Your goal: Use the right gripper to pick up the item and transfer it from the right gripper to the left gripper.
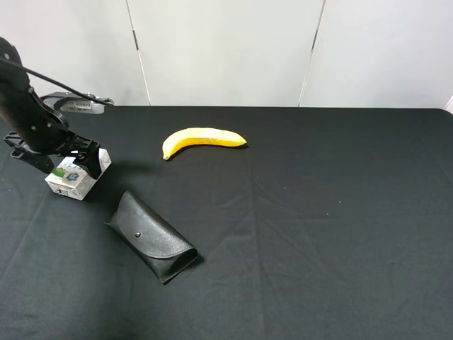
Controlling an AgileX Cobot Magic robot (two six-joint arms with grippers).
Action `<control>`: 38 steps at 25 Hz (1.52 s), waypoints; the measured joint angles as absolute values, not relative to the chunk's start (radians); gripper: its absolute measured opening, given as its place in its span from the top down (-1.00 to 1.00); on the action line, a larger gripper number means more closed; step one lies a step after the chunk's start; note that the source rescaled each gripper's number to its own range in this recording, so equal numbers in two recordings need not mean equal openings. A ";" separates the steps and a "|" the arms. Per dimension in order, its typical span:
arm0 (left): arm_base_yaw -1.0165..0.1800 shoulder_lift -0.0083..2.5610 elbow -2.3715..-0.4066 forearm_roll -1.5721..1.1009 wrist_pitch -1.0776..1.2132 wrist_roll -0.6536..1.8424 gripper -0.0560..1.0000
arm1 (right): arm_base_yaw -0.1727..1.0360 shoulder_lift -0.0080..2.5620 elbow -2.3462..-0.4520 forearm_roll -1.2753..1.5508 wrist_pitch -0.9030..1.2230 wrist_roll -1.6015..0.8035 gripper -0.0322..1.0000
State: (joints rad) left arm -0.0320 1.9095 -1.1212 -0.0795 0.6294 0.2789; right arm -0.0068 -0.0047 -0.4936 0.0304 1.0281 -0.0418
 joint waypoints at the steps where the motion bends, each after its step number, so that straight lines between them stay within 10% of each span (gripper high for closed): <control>1: -0.032 1.898 -1.129 -0.079 0.645 0.279 -1.00 | -0.007 -0.005 -0.494 0.030 1.028 -0.042 -1.00; 38: -0.032 0.775 -1.100 -0.077 1.102 0.209 -1.00 | -0.007 -0.005 -0.494 0.030 1.028 -0.042 -1.00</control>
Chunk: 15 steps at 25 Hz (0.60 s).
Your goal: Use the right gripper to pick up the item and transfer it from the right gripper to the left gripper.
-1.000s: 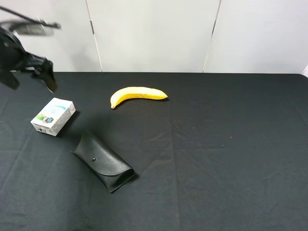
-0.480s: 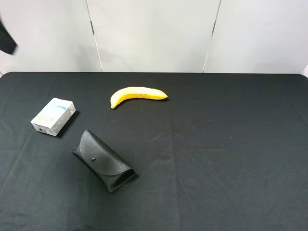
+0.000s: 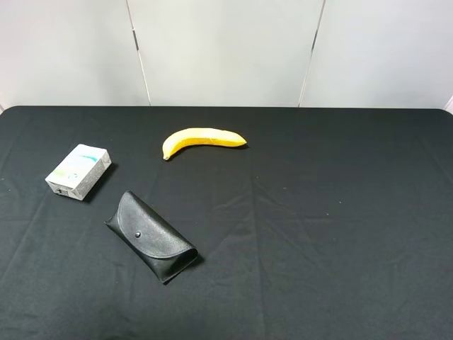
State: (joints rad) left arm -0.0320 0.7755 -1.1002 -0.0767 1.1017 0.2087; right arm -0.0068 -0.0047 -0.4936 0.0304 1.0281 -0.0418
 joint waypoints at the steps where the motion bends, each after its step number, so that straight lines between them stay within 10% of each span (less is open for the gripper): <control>1: -0.032 0.734 -1.075 -0.077 1.103 0.207 -1.00 | -0.007 -0.005 -0.494 0.030 1.028 -0.042 -1.00; 15: -0.032 0.116 -0.605 -0.077 1.115 0.099 -1.00 | -0.007 -0.005 -0.494 0.030 1.028 -0.042 -1.00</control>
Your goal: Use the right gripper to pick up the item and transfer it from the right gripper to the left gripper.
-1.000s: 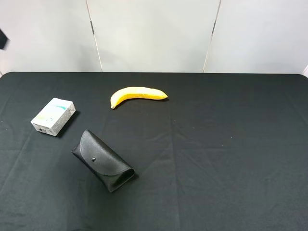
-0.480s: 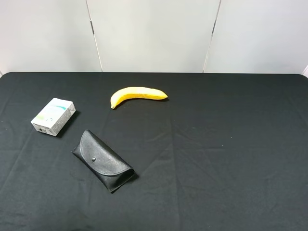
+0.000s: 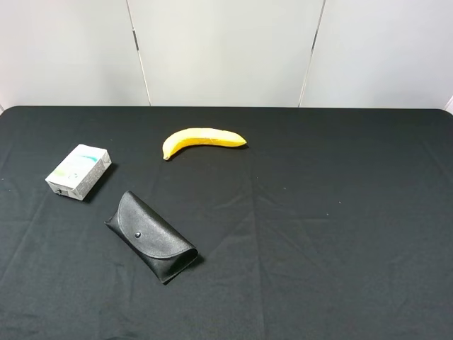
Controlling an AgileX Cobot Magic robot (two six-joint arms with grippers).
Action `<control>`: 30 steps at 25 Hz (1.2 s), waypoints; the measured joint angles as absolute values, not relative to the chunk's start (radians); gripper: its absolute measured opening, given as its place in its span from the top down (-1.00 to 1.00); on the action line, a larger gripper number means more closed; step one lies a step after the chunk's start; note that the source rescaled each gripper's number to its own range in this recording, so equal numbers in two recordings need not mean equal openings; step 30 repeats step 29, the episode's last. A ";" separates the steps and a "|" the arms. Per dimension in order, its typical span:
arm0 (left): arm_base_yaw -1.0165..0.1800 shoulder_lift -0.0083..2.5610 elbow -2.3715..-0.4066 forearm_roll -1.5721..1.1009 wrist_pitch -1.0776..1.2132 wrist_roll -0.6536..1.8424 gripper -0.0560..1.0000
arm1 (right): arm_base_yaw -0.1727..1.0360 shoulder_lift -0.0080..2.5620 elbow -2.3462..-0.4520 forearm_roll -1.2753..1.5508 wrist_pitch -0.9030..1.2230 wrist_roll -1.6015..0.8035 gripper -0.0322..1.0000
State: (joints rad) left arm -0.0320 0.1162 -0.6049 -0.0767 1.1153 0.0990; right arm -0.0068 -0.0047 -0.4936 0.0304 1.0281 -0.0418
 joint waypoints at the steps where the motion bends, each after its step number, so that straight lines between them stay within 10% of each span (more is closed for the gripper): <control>1: -0.032 0.082 -0.583 -0.077 1.115 0.085 -1.00 | -0.007 -0.005 -0.494 0.030 1.028 -0.042 -1.00; 30: -0.032 -0.003 -0.488 -0.045 1.062 0.043 -1.00 | -0.007 -0.005 -0.494 0.031 1.028 -0.042 -1.00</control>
